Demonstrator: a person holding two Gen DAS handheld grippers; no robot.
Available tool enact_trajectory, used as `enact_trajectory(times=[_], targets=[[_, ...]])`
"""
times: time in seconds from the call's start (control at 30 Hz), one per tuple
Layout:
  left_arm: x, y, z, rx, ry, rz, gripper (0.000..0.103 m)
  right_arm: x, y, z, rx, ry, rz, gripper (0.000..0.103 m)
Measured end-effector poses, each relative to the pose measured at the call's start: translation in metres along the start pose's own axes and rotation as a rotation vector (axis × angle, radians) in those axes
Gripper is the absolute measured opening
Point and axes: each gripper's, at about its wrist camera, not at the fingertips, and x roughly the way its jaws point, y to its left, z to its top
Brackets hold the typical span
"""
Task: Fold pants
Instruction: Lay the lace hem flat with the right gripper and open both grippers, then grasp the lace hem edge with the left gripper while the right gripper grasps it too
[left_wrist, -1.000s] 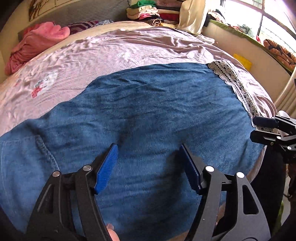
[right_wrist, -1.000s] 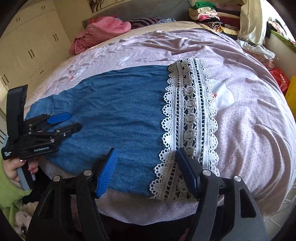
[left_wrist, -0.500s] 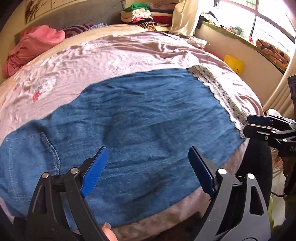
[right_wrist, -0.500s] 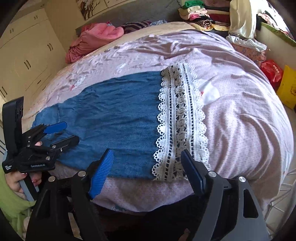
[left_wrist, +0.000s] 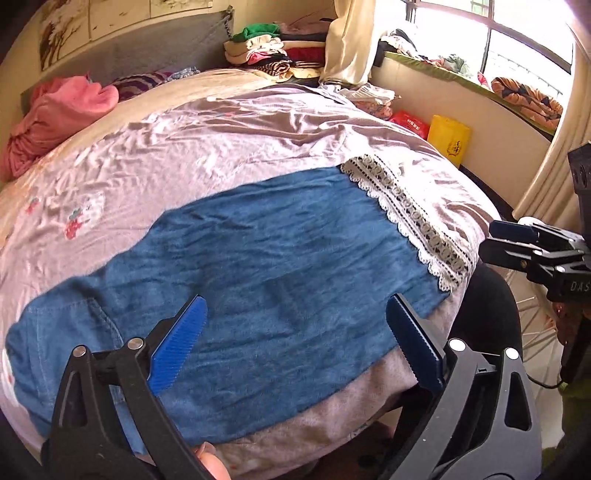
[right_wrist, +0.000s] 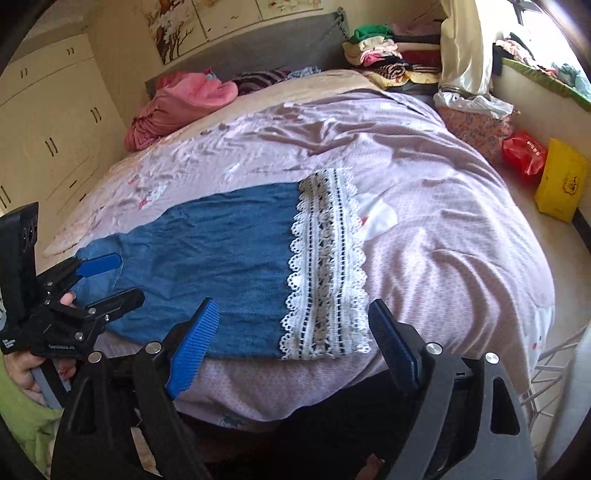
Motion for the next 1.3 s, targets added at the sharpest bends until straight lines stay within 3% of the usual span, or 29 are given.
enact_trajectory(times=[0.37, 0.6, 0.9, 1.03, 1.1, 1.23, 1.3], targets=[[0.019, -0.011, 0.036, 0.043, -0.004, 0.014, 0.093, 0.002, -0.017, -0.005, 0.040, -0.022, 0.013, 0.083], [0.053, -0.018, 0.067, 0.070, 0.025, -0.016, 0.093, 0.018, -0.026, -0.003, 0.060, -0.013, 0.053, 0.083], [0.113, -0.046, 0.110, 0.137, 0.109, -0.118, 0.093, 0.043, -0.025, 0.011, 0.028, -0.004, 0.128, 0.083], [0.140, -0.055, 0.124, 0.139, 0.180, -0.168, 0.093, 0.060, -0.029, 0.012, 0.042, 0.031, 0.120, 0.083], [0.148, -0.058, 0.127, 0.121, 0.207, -0.203, 0.088, 0.070, -0.032, 0.010, 0.055, 0.048, 0.129, 0.083], [0.166, -0.068, 0.131, 0.128, 0.249, -0.236, 0.080, 0.081, -0.032, 0.008, 0.061, 0.055, 0.166, 0.067], [0.176, -0.072, 0.133, 0.141, 0.272, -0.227, 0.076, 0.080, -0.032, 0.009, 0.069, 0.041, 0.193, 0.065]])
